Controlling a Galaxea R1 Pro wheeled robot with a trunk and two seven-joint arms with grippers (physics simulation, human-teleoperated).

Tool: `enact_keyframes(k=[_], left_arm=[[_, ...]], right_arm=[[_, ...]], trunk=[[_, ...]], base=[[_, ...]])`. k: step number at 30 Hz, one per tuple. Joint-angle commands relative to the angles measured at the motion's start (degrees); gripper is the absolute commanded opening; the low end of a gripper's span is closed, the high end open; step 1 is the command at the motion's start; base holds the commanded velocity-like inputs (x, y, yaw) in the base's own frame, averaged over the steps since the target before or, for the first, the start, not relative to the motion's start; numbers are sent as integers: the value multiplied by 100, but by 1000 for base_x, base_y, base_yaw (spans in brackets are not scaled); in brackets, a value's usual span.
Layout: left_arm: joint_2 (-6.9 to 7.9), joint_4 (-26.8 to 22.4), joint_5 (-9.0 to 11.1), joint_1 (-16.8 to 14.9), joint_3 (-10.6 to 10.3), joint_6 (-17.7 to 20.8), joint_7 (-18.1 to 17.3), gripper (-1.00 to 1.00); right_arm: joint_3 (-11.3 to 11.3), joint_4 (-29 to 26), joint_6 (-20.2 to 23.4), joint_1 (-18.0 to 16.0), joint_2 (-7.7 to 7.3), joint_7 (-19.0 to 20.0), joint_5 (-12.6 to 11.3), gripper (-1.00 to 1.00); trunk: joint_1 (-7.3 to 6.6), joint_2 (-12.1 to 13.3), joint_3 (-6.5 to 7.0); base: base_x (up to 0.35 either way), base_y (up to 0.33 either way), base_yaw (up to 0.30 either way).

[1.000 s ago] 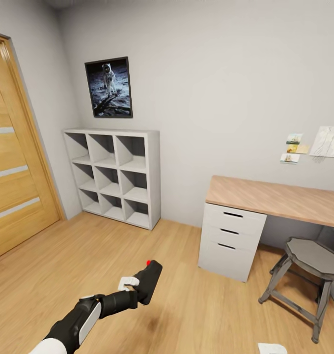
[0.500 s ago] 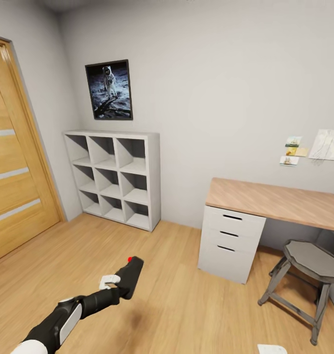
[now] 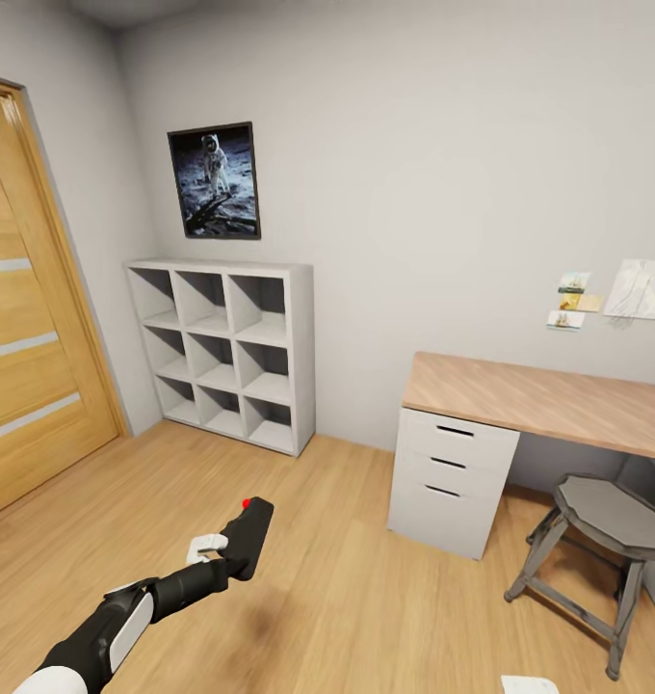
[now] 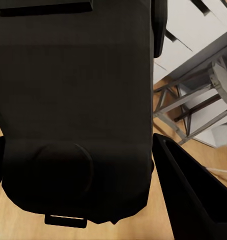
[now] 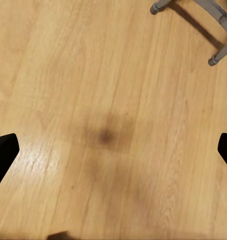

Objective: Attach the digital camera to the camera tripod in the bedroom.

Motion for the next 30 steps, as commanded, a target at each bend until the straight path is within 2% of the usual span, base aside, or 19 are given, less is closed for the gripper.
enact_keyframes(k=[1, 30], left_arm=[[3, -2, 56, -3, -15, 45, -9, -100], [2, 10, 61, -3, -12, 43, -9, -100]], right_arm=[[-13, 19, -37, -9, 0, -12, 12, 100], [-13, 19, -38, -9, 4, -5, 13, 100]], trunk=[[-23, 37, 12], [-660, 1201, 533]], base=[[0, 0, 0], [0, 0, 0]])
